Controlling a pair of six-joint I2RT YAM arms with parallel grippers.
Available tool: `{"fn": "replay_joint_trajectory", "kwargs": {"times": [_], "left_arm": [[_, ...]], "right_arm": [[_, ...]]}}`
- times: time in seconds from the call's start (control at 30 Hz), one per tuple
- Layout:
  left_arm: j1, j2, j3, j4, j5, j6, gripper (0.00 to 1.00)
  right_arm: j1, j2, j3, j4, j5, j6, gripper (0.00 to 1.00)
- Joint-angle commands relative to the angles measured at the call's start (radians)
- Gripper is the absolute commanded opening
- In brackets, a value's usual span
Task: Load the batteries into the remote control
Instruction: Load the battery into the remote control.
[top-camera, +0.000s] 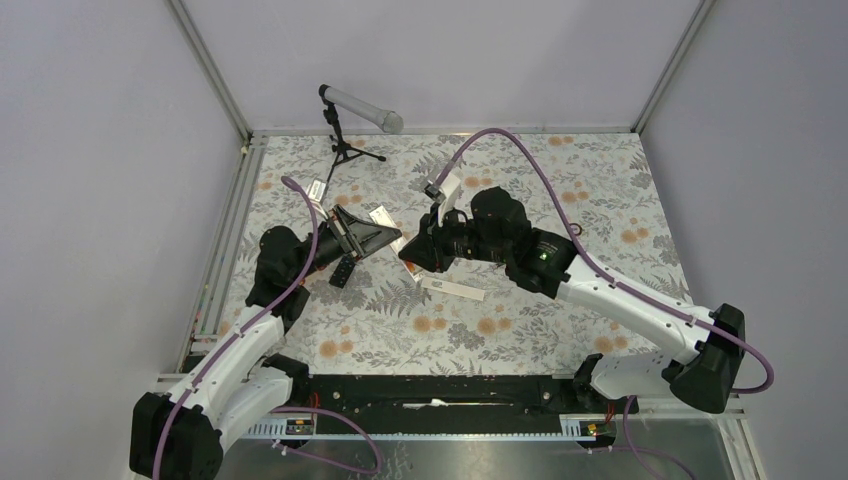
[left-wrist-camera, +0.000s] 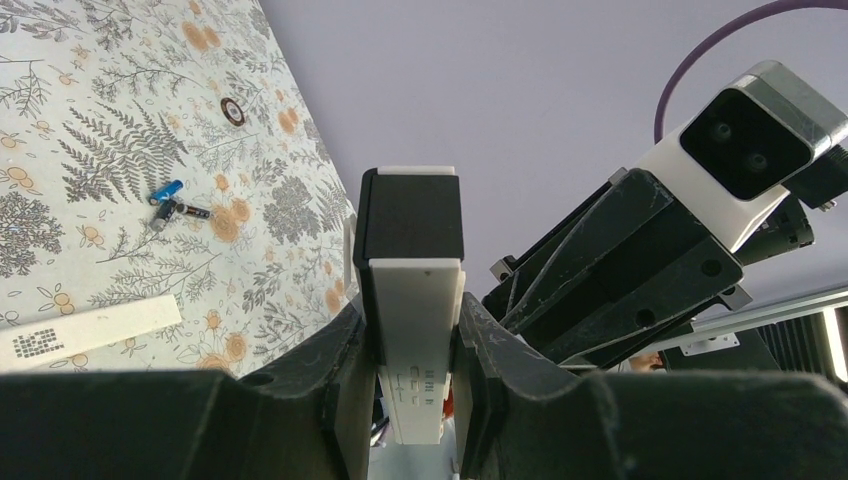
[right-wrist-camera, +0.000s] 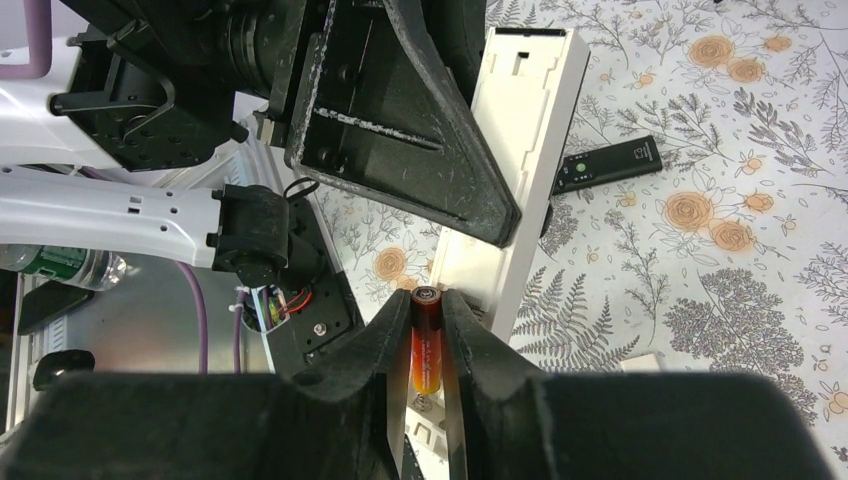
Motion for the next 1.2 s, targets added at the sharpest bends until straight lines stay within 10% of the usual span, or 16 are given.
{"fn": "replay_joint_trajectory", "kwargs": {"times": [0.0,0.7,1.17], "left_arm": [[-0.004,-0.003,0.047,0.091,0.015,-0.032,0.0],[-0.004,-0.01,0.043,0.072,0.007,-0.008,0.0],[-0.004,-0.012,0.045,0.1,-0.017,-0.009,0.0]], "right_arm": [[0.014,0.009,0.037,-0.025,-0.016,-0.013,0.23],[0.013,0.003,0.098,-0.009,0.093,0.069,0.47],[0.013,-0.067,0.11,-0.121,0.337,0.405,0.99]]}}
